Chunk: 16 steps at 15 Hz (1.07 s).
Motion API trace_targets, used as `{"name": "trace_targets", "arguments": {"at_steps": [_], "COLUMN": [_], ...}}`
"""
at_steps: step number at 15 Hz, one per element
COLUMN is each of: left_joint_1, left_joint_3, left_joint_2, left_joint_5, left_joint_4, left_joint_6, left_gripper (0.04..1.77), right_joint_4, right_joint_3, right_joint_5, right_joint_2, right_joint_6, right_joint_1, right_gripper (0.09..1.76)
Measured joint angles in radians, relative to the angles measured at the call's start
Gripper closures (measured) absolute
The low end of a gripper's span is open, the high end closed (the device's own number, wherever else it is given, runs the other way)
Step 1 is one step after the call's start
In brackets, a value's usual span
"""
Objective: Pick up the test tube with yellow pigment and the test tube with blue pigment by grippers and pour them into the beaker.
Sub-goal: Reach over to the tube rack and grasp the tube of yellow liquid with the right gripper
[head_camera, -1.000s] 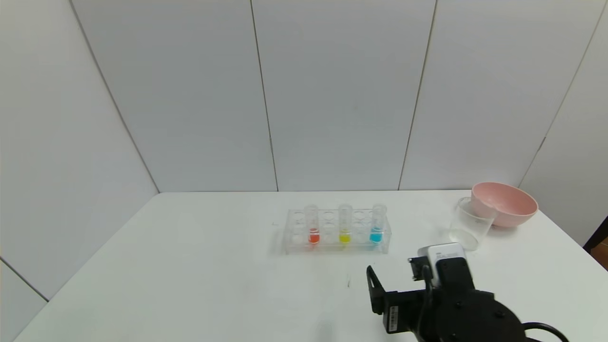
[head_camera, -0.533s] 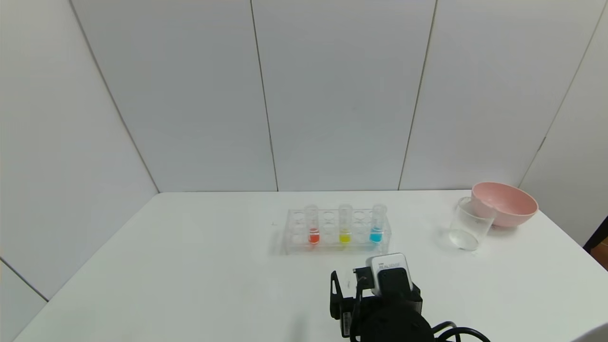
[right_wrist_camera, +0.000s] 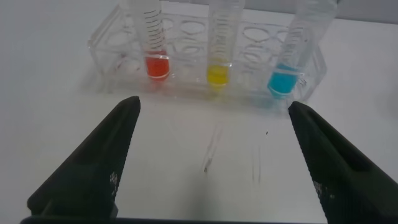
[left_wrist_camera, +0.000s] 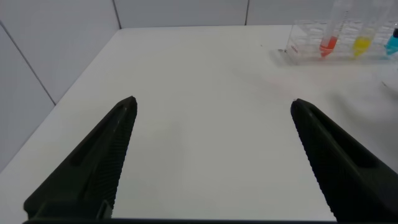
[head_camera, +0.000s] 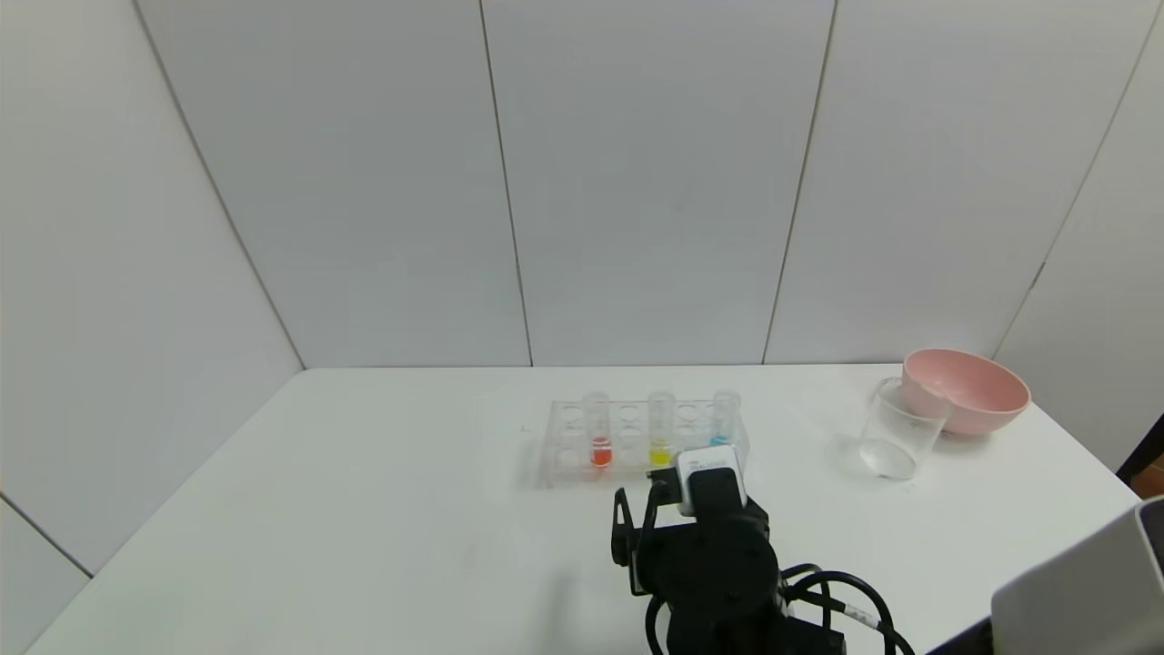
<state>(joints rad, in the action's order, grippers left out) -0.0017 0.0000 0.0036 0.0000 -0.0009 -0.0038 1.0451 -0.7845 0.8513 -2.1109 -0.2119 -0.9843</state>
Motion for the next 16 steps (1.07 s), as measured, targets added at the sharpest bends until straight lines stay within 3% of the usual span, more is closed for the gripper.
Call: {"name": "trace_targets", "arguments": {"at_steps": [10,16], "left_joint_1": [0.000,0.000], "left_joint_3": [0.000,0.000], "left_joint_2": [0.000,0.000], "left_joint_5": [0.000,0.000], "left_joint_4": [0.000,0.000], "left_joint_6": [0.000,0.000], "left_gripper": [0.05,0.05], "right_joint_4": [-0.065,-0.083], "right_joint_3": [-0.260,-0.338], "right_joint_5": [-0.013,-0.045], "right_joint_2": [-0.140,-0.188], "right_joint_6": [0.055,0.055], "right_joint_1": [0.110,0.161], "right_gripper": [0.14,0.14]}}
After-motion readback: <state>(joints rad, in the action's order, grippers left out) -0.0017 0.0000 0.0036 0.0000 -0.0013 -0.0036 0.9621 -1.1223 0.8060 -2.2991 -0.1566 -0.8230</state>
